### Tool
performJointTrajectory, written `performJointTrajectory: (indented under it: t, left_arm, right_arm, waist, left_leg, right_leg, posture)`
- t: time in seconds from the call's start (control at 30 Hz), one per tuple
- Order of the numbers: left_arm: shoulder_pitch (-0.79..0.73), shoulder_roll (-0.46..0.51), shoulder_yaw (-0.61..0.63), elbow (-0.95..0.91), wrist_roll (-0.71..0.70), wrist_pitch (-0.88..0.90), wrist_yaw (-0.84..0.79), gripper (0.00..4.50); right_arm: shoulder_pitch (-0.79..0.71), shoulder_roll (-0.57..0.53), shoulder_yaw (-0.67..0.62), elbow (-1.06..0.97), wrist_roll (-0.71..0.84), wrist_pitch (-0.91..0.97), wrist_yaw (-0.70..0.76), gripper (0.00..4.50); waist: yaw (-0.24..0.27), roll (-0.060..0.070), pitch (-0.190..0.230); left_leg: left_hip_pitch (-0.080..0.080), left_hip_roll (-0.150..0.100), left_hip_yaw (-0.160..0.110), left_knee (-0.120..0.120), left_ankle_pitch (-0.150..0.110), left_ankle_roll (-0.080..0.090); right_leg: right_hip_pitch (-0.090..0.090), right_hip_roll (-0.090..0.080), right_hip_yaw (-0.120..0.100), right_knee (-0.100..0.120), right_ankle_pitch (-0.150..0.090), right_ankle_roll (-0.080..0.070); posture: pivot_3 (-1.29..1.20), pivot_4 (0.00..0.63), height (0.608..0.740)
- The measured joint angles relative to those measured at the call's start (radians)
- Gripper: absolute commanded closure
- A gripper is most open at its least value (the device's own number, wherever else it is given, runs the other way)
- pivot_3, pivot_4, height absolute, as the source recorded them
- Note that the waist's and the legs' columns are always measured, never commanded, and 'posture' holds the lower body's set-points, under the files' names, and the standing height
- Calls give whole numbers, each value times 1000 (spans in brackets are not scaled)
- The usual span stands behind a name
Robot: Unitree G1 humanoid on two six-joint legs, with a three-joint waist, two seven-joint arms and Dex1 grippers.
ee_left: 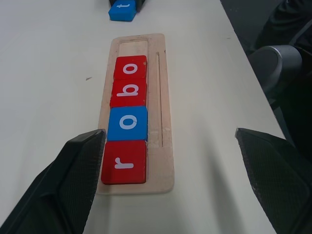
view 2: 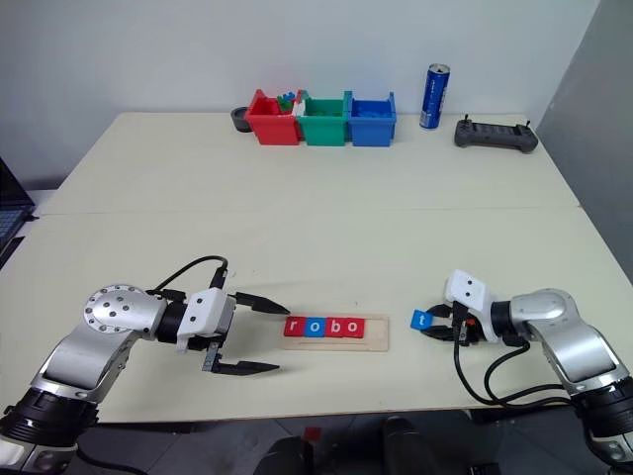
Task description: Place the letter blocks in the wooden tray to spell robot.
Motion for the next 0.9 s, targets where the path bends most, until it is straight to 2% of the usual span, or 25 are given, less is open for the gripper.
performJointTrajectory:
  t: [0.13, 0.27, 0.6, 0.9]
  left_arm:
    - [2, 0, 0, 0, 0, 0, 5, 0]
    - [2, 0, 0, 1, 0, 0, 7, 0]
    - [-6, -6, -1, 12, 2, -17, 9, 0]
    - [6, -8, -1, 12, 4, -23, 20, 0]
  right_arm:
    - [-14, -12, 12, -156, 16, 97, -9, 3053]
    - [-41, 0, 79, -239, 15, 200, -35, 3053]
    - [-142, 52, 211, -205, -46, 278, -90, 3053]
    - [-179, 91, 248, -152, -79, 278, -102, 3053]
  waist:
    - [2, 0, 0]
    - [3, 0, 0]
    - [5, 0, 0]
    - [4, 0, 0]
  left_leg:
    - [0, 0, 0, 0, 0, 0]
    - [0, 0, 0, 0, 0, 0]
    - [0, 0, 0, 0, 0, 0]
    - [0, 0, 0, 0, 0, 0]
  right_leg:
    - [0, 0, 0, 0, 0, 0]
    - [0, 0, 0, 0, 0, 0]
    - [0, 0, 0, 0, 0, 0]
    - [0, 0, -1, 0, 0, 0]
  posture:
    - [0, 150, 740]
    - [0, 150, 740]
    - [0, 150, 740]
    - [0, 150, 740]
